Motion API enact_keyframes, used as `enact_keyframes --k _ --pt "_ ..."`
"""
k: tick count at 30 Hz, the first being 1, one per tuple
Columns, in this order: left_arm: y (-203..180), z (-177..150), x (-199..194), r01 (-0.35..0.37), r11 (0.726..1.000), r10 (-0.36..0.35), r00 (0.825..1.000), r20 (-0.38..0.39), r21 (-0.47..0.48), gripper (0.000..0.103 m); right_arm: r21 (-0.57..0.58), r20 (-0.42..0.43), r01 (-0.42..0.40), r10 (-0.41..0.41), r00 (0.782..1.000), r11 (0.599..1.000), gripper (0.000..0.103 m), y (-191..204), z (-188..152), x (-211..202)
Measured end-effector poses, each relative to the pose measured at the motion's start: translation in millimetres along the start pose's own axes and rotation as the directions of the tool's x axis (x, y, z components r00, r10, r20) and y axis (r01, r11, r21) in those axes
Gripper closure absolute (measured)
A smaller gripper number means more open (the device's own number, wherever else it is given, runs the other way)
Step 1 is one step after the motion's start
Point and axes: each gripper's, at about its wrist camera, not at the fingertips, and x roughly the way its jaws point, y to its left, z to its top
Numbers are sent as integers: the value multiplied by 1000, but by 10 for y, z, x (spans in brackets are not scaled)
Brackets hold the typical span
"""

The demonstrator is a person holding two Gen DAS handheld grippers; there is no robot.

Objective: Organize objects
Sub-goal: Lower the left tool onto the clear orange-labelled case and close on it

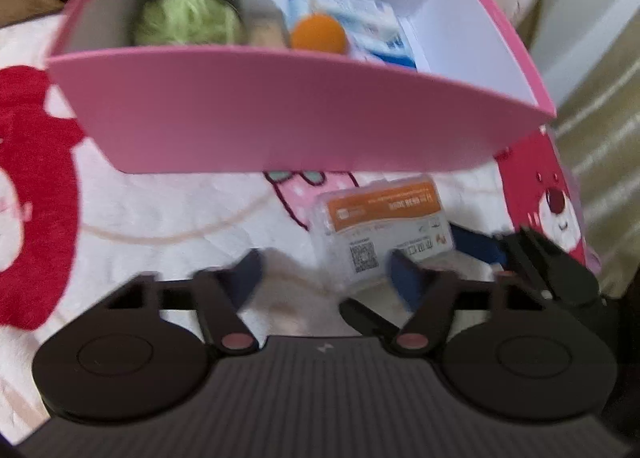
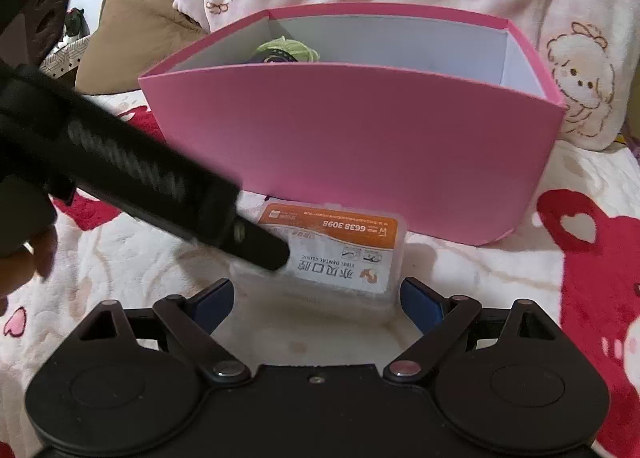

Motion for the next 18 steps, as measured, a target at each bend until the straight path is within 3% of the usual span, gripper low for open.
enact_keyframes --k 5,9,13,18 --pt "-41 11 -3 62 998 -62 998 30 6 63 -27 4 2 -2 1000 1000 10 -14 -54 39" --pt "-76 -56 -26 88 995 -87 996 15 -39 64 29 -16 -20 20 1000 999 9 -50 -38 -13" --pt "71 -108 -71 152 971 -156 988 -12 -183 64 56 -86 -49 54 995 997 8 -70 -5 -105" --pt "20 -174 -68 117 979 -120 993 -4 -167 64 89 -100 -78 87 991 993 7 -93 -22 -114"
